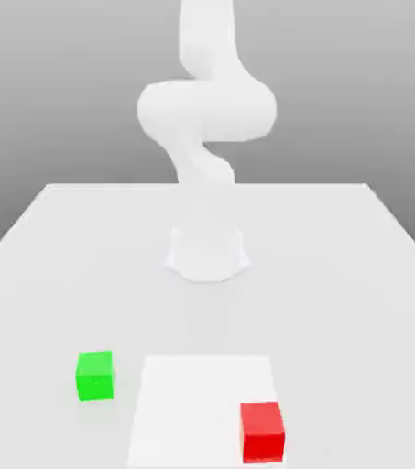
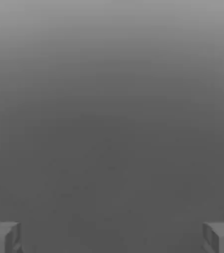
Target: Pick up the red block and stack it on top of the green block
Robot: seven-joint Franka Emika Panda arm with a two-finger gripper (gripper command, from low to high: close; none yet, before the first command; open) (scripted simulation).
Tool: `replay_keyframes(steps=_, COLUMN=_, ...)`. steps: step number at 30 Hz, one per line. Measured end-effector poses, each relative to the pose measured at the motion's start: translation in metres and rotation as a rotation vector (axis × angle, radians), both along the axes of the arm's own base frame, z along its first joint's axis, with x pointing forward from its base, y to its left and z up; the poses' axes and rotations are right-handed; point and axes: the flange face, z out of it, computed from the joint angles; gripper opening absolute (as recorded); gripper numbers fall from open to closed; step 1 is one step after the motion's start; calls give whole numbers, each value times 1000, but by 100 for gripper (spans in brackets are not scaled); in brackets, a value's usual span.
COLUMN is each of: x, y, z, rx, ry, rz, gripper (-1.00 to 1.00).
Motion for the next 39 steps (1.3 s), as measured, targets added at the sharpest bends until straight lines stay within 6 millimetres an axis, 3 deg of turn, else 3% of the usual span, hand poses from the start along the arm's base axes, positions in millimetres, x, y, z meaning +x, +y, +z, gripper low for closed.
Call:
replay_keyframes(steps=6, x=67, y=15, z=-104, rx=-17, ry=178, rz=3, gripper=0)
replay_keyframes(steps=13, x=108, y=32, z=-236, rx=-26, ry=381, rz=16, gripper=0)
replay_keyframes(steps=18, x=113, y=45, z=-333, rx=-26, ry=525, rz=32, gripper=0)
replay_keyframes(steps=24, x=94, y=60, z=-445, rx=-16, ry=698, rz=51, gripper=0)
replay_keyframes(steps=29, x=90, y=62, z=-514, rx=-12, ry=726, rz=53, gripper=0)
replay_keyframes(steps=30, x=89, y=62, z=-524, rx=-13, ry=726, rz=53, gripper=-100)
replay_keyframes(steps=36, x=89, y=62, z=-528, rx=-13, ry=726, rz=54, gripper=-100)
replay_keyframes(steps=39, x=90, y=62, z=-505, rx=-12, ry=726, rz=53, gripper=-100)
